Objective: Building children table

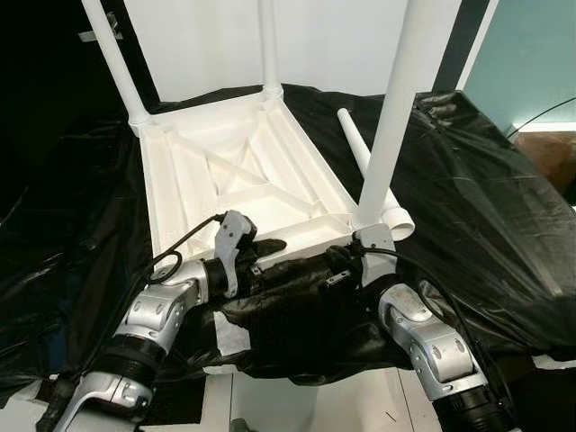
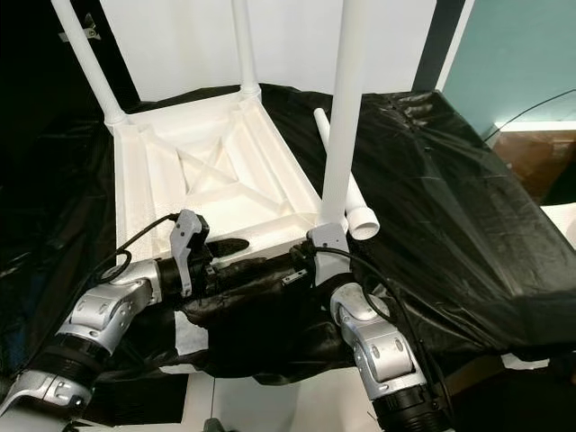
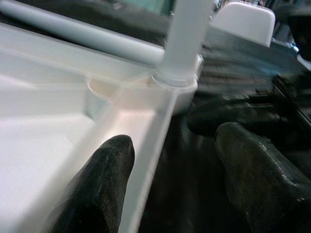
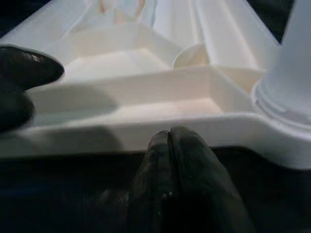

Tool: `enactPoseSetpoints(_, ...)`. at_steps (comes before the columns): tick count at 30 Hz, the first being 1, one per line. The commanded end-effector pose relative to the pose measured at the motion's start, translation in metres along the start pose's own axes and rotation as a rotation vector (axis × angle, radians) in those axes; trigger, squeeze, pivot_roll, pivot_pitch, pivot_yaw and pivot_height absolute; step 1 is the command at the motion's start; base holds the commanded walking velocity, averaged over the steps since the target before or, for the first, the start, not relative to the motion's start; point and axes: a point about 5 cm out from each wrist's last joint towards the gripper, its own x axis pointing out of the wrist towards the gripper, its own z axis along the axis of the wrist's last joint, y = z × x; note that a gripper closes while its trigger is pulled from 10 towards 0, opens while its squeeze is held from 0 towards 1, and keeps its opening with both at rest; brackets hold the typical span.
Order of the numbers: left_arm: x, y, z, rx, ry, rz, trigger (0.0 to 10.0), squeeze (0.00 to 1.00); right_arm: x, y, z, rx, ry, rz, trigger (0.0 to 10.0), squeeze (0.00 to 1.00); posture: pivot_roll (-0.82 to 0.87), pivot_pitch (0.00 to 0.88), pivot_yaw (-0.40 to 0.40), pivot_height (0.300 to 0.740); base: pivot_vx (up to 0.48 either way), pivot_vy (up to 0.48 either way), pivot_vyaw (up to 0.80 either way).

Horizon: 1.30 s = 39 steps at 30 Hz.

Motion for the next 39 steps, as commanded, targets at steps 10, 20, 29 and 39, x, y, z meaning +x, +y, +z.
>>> enactPoseSetpoints(10,-0.004,0.014,0.041,0.043,-0.384,0.181,10.0,0.00,-0.003,-0.009,0.023,-0.005,-0.164,-0.185,10.0,0.00,-0.08,0.026,0.029,0.740,0.000,0.000,0.00)
enactPoseSetpoints(20,-0.032,0.029,0.018,0.006,-0.441,0.670,10.0,0.00,-0.035,-0.025,0.030,-0.066,-0.273,-0.370,10.0,0.00,-0.07,0.035,0.027,0.740,0.000,0.000,0.00)
enactPoseSetpoints(29,-0.045,0.016,0.007,0.019,-0.441,0.778,10.0,0.00,-0.045,-0.022,0.034,-0.056,-0.318,-0.359,10.0,0.00,-0.07,0.044,0.030,0.740,0.000,0.000,0.00)
enactPoseSetpoints(39,-0.046,-0.011,0.008,0.124,-0.445,0.809,10.0,0.00,-0.055,-0.025,0.037,-0.075,-0.356,-0.419,10.0,0.00,-0.06,0.043,0.030,0.740,0.000,0.000,0.00)
